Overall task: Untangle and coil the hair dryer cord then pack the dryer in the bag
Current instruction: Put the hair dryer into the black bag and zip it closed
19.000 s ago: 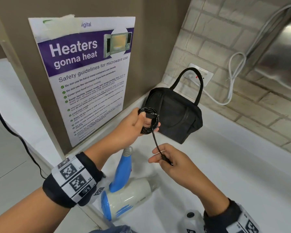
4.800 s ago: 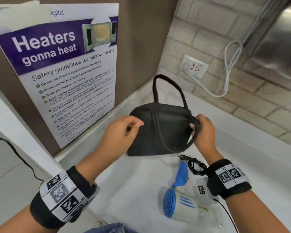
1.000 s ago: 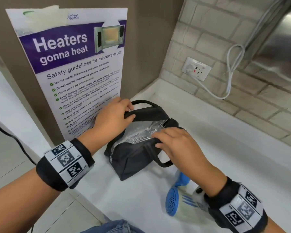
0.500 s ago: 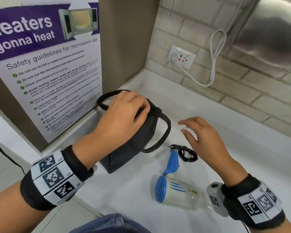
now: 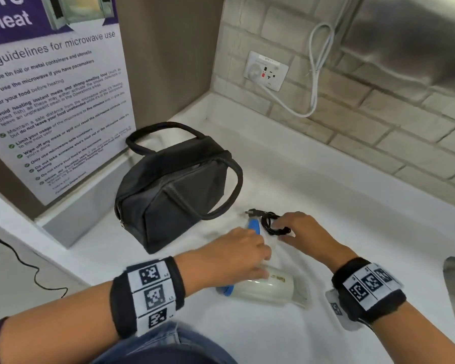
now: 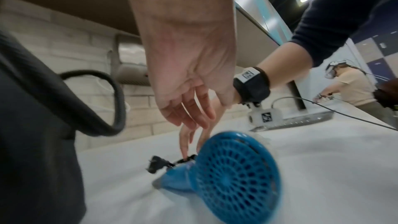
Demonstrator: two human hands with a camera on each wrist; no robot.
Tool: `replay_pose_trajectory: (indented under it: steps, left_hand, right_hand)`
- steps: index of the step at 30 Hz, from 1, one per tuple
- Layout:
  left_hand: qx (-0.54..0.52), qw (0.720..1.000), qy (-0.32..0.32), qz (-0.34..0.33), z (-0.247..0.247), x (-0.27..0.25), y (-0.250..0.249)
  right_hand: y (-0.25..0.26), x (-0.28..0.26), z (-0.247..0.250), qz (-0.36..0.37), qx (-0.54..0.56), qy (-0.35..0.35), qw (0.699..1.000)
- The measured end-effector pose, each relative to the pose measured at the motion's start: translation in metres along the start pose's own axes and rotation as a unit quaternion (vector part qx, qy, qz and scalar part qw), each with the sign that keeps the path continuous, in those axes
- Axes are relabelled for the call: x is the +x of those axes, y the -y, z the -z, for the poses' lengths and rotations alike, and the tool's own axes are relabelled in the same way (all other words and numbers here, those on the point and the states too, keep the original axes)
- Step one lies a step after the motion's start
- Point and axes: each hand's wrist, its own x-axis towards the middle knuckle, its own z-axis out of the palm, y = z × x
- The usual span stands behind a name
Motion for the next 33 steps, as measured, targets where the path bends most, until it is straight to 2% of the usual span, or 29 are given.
replay_pose_trajectory:
  steps: [1, 3, 5, 8, 11, 14, 17, 21, 26, 27, 29, 33]
  left_hand:
    - [-0.007, 0.999, 0.047, 0.01, -0.01, 0.002, -0.004]
    - [-0.014, 0.996, 0.088, 0.022, -0.026, 0.004, -0.01]
    - [-0.011, 0.994, 0.106, 0.029, -0.034, 0.005, -0.015]
    - [-0.011, 0.993, 0.112, 0.04, -0.036, 0.006, -0.013]
    - [-0.027, 0.992, 0.113, 0.055, -0.034, 0.002, -0.004]
    - [-0.056, 0.99, 0.108, 0.075, -0.03, -0.009, 0.007]
    - [-0.083, 0.988, 0.103, 0.074, -0.024, -0.018, 0.018]
    - [-0.162, 0.979, 0.1, 0.07, -0.014, -0.026, 0.021]
    - [-0.291, 0.952, 0.047, 0.084, -0.001, -0.039, 0.027]
    - [-0.321, 0.942, 0.03, 0.09, 0.003, -0.041, 0.028]
    - [-0.372, 0.923, -0.001, 0.096, 0.017, -0.044, 0.031]
    - [-0.465, 0.881, -0.017, 0.089, 0.052, -0.047, 0.032]
  right_hand:
    - [-0.002, 0.001, -0.003, 0.002, -0.01, 0.012, 1.0]
    - [-0.005, 0.003, -0.01, 0.0, -0.021, 0.029, 0.999]
    - [-0.005, 0.005, -0.015, 0.007, -0.051, 0.033, 0.998]
    - [-0.005, 0.005, -0.023, 0.036, -0.08, 0.0, 0.996]
    - [-0.004, 0.004, -0.024, 0.028, -0.078, 0.0, 0.997]
    - [0.003, 0.002, -0.013, -0.006, 0.072, -0.019, 0.997]
    - [0.014, 0.001, 0.002, -0.034, 0.221, -0.075, 0.972]
    - [0.026, 0.005, 0.017, -0.062, 0.334, -0.066, 0.938]
    - [0.042, 0.006, 0.031, -0.06, 0.447, -0.067, 0.89]
    - [0.044, 0.006, 0.035, -0.05, 0.447, -0.06, 0.891]
    - [0.049, 0.004, 0.044, -0.018, 0.403, -0.024, 0.915]
    - [0.074, -0.007, 0.064, 0.089, 0.226, 0.086, 0.966]
